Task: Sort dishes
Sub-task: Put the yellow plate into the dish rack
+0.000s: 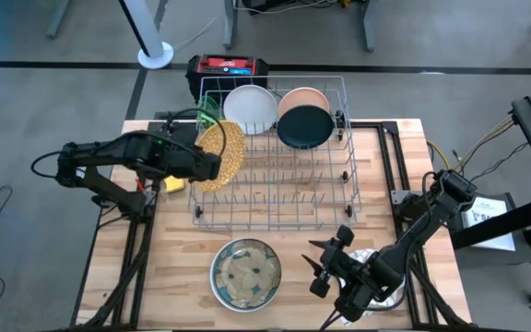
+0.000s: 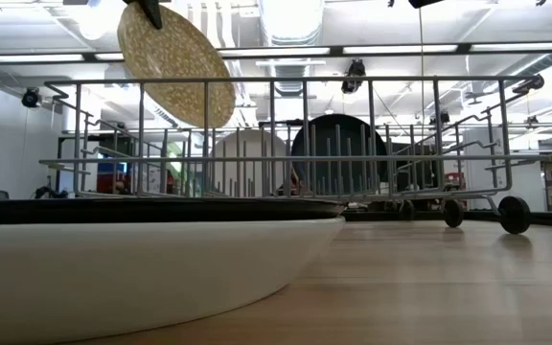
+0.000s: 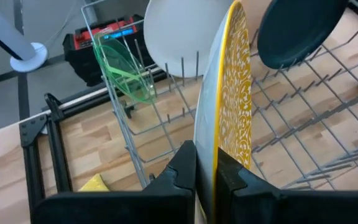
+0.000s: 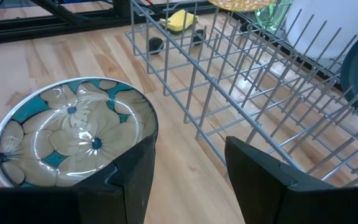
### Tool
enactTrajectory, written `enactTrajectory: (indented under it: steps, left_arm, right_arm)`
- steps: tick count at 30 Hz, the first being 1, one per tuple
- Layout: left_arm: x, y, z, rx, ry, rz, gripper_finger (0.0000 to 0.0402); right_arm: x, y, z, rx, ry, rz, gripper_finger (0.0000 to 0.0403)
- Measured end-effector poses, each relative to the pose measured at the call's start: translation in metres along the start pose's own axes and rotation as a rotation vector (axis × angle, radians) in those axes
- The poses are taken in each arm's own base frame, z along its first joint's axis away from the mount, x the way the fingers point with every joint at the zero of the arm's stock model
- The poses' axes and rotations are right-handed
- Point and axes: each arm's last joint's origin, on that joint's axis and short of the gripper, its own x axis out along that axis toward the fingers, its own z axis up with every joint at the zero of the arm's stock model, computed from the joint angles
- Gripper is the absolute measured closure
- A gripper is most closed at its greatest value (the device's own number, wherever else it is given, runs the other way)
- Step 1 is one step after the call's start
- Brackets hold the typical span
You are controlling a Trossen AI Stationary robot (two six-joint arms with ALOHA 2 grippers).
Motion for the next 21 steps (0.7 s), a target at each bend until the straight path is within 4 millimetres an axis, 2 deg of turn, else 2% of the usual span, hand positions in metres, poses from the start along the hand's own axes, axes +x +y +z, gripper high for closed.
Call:
enactTrajectory:
  steps: [11, 21]
  left_arm:
    - [0.008, -0.009, -0.002, -0.019, -0.037, 0.046, 0.0401]
    - [0.021, -0.026, -0.007, 0.002, -0.026, 0.087, 0.0401]
  right_arm:
    - [0.002, -0.001, -0.005, 0.023, 0.007, -0.007, 0.0217]
    - [0.002, -0.001, -0.005, 0.024, 0.006, -0.007, 0.0217]
